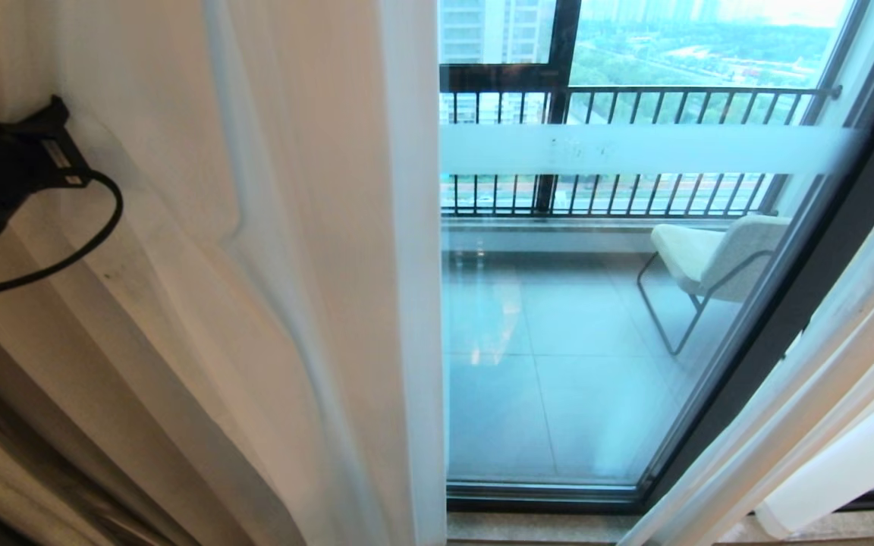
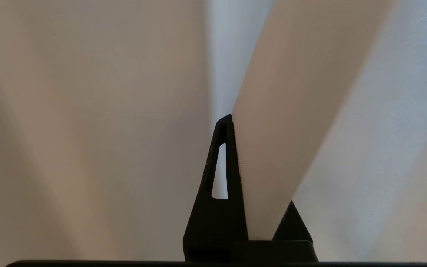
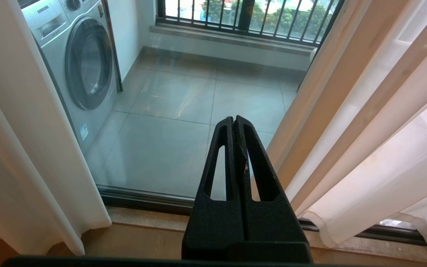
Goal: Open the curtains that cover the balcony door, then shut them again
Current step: Pull the inner curtains open on both sides
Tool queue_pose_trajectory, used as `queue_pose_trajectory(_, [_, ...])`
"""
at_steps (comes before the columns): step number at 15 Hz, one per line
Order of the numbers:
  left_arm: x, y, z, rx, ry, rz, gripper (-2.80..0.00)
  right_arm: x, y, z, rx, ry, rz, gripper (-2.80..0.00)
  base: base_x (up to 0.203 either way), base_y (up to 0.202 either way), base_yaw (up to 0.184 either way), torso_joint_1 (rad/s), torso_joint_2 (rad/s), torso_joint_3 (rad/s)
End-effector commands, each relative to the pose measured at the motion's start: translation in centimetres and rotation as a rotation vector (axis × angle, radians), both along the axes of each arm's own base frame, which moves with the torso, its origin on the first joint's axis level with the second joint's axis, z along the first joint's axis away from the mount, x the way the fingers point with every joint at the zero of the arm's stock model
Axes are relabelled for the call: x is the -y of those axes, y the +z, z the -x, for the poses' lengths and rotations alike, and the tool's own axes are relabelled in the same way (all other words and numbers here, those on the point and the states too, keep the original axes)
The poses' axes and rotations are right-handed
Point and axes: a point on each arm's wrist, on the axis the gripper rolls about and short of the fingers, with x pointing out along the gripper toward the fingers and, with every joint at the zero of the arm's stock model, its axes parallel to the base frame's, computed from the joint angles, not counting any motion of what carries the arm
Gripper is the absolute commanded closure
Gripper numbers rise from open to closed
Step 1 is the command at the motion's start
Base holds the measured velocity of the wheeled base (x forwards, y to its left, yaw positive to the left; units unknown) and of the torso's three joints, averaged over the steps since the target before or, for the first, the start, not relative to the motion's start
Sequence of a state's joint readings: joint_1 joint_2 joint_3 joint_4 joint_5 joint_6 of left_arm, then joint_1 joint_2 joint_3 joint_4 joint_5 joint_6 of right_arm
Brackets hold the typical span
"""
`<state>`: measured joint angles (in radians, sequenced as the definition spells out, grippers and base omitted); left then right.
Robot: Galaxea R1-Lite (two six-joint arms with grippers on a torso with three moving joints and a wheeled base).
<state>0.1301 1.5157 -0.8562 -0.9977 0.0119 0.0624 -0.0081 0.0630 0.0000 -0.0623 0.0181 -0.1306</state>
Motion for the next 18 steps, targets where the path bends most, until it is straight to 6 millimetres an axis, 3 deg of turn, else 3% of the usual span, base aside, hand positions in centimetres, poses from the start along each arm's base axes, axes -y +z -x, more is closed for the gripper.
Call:
queue_pose_trajectory(1, [-2.3, 0.3, 0.0, 0.014, 0.085, 0.001, 0.0, 0.0, 0.0, 0.0, 0.002, 0.001, 0.001, 0.0, 0.0, 0.0, 0.0, 0.0, 0.0, 0.0])
queue_pose_trajectory(12, [-11.3, 1.5, 0.2, 0.096, 0.374, -0.003, 0.0, 0.0, 0.0, 0.1, 0.015, 0.001, 0.001, 0.0, 0.0, 0.0, 0.0, 0.0, 0.0, 0.0])
queue_pose_trajectory(18, [-17.5, 1.5, 1.4, 0.121, 0.545, 0.014, 0.0, 0.0, 0.0, 0.2, 0.02, 0.001, 0.001, 0.0, 0.0, 0.0, 0.0, 0.0, 0.0, 0.0])
